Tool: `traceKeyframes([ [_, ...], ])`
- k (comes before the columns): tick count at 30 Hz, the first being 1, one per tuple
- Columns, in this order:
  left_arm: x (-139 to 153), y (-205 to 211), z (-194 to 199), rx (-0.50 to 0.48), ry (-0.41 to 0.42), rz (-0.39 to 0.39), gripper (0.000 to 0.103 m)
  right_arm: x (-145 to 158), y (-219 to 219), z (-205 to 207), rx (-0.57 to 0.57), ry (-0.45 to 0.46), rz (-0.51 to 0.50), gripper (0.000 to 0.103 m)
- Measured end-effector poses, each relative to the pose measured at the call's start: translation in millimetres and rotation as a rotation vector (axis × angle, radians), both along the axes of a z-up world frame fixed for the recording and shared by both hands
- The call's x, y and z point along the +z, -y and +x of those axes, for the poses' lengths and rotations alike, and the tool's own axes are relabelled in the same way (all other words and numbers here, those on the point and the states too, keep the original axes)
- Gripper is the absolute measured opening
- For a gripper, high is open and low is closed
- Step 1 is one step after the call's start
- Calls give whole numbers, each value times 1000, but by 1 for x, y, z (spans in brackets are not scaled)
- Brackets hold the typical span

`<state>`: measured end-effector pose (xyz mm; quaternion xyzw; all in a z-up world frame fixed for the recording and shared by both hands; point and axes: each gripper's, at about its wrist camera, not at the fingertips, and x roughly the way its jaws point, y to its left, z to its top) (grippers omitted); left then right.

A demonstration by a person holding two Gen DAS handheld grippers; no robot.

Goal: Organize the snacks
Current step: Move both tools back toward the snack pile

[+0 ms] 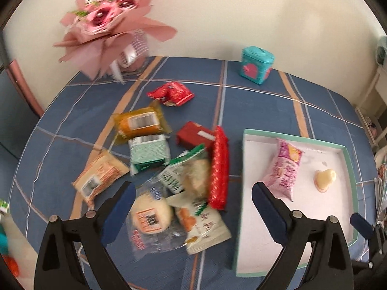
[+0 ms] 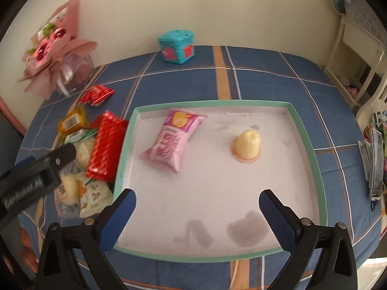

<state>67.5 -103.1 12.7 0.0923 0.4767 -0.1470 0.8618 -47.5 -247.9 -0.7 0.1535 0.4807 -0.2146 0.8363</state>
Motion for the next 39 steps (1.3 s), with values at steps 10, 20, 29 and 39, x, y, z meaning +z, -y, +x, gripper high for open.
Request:
traceKeyframes([
  [10, -2, -44, -1, 42, 33, 43, 97, -5, -39, 3, 43, 45, 44, 103],
  [20, -10, -105, 23, 157, 2, 6, 97, -17, -80, 30, 112, 83, 139, 103],
  [29, -24, -145, 41, 244, -81, -59, 98, -30, -107, 60, 184, 75, 196, 103],
  [39, -42, -128, 46, 188, -213, -165, 98, -44, -105, 81, 219, 19, 167, 86],
])
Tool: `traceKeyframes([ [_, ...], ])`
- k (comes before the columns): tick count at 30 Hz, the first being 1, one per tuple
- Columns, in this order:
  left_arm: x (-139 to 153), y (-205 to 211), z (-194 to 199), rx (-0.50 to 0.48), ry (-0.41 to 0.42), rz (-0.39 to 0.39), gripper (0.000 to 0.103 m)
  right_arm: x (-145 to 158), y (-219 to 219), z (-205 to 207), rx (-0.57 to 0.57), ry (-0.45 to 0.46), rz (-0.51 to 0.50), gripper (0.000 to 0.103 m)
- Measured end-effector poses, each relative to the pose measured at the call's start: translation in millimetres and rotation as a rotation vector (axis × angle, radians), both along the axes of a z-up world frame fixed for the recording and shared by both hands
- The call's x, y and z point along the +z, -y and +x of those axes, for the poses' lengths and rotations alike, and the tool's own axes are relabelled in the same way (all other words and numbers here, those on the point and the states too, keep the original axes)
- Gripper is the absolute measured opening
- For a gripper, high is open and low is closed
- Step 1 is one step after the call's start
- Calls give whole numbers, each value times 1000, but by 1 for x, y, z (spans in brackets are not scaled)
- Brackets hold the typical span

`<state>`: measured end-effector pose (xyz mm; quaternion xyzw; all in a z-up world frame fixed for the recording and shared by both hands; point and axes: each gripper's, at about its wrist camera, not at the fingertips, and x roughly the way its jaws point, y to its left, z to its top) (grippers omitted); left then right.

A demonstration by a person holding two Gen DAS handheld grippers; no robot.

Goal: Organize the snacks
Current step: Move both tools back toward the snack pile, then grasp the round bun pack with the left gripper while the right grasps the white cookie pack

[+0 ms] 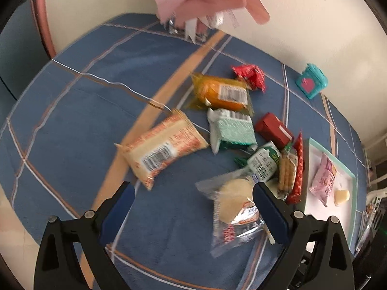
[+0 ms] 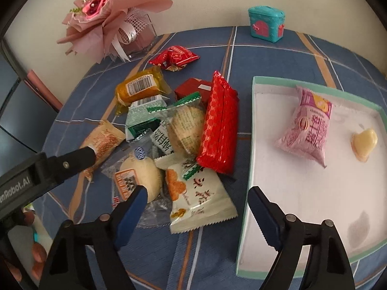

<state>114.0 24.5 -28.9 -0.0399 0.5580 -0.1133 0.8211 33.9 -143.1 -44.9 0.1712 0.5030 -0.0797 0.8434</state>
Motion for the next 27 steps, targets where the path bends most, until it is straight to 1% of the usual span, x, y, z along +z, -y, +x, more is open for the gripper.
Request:
traceKeyframes([
  [1, -1, 3, 1, -5, -9, -6, 98, 0, -1, 2, 6, -3, -13, 85],
  [4, -11, 13, 3, -33, -55, -35, 98, 1, 0, 5, 9, -7, -35, 79],
  [6, -15, 20, 3, -46, -73, -36, 98, 3, 2, 6, 10, 3, -16, 71],
  [10, -22, 30, 4, -64, -95, -33, 97, 5, 0, 10, 31, 5, -26, 67],
  [12, -24, 35, 4, -73, -105, -33, 97, 2, -1, 12, 43, -6, -32, 66],
  [14, -27, 39, 4, -82, -113, -36, 91, -2, -1, 15, 51, -18, -30, 66],
  [18, -35, 44, 4, -94, -148, -31, 84, -9, -2, 19, 65, -38, -24, 66],
  [19, -37, 45, 5, -94, -154, -26, 77, -11, -3, 20, 68, -45, -26, 65],
  [20, -40, 46, 5, -94, -164, -23, 74, -14, -4, 20, 73, -53, -27, 64],
  [21, -42, 46, 5, -93, -173, -33, 73, -16, -5, 21, 76, -57, -28, 61],
  [23, -43, 44, 4, -92, -181, -46, 66, -21, -6, 22, 78, -72, -28, 60],
  [27, -44, 45, 3, -95, -182, -41, 62, -24, -8, 23, 83, -74, -32, 60],
])
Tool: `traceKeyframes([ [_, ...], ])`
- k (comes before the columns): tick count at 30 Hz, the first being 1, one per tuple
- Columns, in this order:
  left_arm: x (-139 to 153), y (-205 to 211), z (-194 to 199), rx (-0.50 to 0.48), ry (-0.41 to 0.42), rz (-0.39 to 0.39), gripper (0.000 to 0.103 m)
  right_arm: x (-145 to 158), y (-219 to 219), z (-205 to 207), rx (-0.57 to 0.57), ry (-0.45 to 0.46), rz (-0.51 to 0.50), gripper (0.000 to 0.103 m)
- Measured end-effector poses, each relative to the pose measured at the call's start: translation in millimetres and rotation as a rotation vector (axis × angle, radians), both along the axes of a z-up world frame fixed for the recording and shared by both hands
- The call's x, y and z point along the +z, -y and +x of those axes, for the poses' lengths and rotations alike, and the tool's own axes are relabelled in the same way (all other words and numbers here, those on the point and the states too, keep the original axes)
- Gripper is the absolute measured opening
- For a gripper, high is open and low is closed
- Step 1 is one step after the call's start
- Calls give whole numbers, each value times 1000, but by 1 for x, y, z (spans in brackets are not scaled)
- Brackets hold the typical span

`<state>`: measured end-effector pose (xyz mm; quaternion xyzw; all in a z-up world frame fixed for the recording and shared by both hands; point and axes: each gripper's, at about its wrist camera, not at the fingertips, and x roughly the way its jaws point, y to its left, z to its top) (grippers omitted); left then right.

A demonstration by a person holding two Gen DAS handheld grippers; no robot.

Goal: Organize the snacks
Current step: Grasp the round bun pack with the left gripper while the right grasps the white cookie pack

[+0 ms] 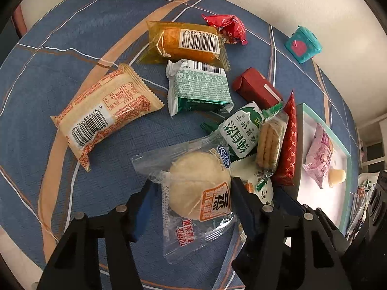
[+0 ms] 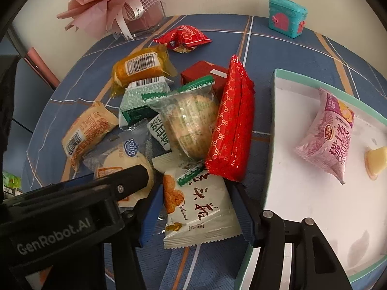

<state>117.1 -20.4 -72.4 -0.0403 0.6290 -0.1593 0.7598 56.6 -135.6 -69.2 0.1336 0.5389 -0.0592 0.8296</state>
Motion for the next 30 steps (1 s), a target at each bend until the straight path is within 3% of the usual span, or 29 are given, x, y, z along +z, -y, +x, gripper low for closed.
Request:
traceKeyframes([
  [1, -1, 0, 0, 0, -4, -3, 56, -1, 0, 0, 0, 0, 1, 60],
  [5, 0, 2, -1, 0, 0, 5, 54, 1, 0, -2, -3, 3, 5, 55],
  [20, 34, -22, -4, 52, 64, -26, 54, 27, -5, -18, 1, 22, 66, 54],
  [30, 57, -38, -9, 91, 129, -37, 54, 63, -9, -36, 14, 103, 100, 54],
])
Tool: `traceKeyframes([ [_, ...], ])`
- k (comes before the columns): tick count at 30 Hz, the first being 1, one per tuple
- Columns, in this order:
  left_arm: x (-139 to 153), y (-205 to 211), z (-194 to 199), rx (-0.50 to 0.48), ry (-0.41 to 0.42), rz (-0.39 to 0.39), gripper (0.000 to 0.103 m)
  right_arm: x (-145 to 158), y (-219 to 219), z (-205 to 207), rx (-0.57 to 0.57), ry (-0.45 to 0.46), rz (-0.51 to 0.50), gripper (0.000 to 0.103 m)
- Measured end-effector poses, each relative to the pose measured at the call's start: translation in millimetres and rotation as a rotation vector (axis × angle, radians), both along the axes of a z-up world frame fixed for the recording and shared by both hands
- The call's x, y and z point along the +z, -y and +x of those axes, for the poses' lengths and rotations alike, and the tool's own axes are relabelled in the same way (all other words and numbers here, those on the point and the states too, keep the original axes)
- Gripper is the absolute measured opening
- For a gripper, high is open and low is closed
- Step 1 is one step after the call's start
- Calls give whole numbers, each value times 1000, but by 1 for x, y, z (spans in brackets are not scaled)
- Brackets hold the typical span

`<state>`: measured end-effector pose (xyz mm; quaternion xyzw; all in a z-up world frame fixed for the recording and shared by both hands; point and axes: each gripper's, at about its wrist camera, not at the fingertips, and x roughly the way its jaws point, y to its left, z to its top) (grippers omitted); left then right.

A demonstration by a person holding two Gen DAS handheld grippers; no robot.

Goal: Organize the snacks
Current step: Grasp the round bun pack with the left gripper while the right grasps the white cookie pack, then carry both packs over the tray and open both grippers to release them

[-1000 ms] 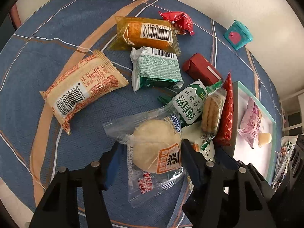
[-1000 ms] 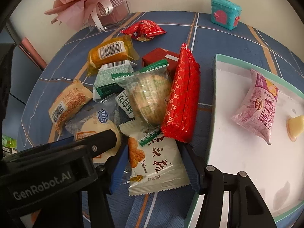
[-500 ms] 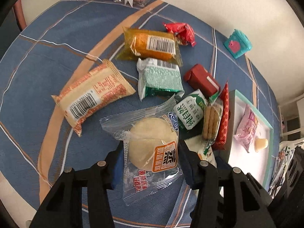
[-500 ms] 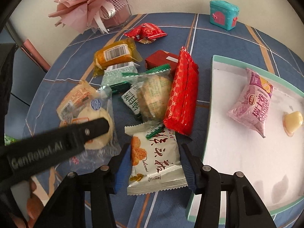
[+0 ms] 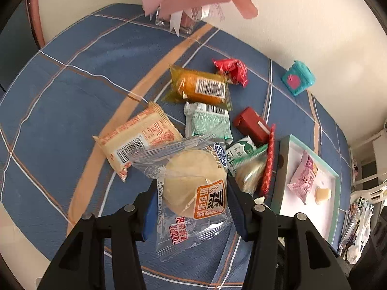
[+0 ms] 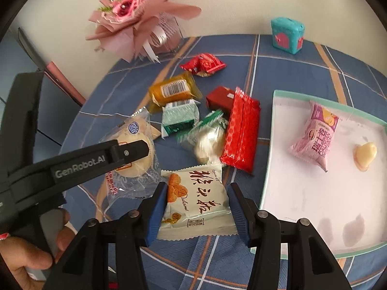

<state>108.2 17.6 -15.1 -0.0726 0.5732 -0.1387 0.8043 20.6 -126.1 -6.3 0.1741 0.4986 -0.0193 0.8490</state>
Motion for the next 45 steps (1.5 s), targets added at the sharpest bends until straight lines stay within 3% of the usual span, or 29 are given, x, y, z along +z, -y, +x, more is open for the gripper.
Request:
traceKeyframes([
  [8, 4, 4, -3, 7, 10, 7, 54, 1, 12, -8, -26, -7, -19, 54],
  [21, 14, 56, -22, -75, 29, -15, 54, 10, 107, -51, -268, -25, -50, 54],
  [35, 10, 175, -84, -358, 45, 20, 54, 8, 213, -127, -539, -81, -74, 54],
  [45, -5, 222, -110, -489, 40, 63, 54, 1, 242, -146, -603, -100, -60, 54],
])
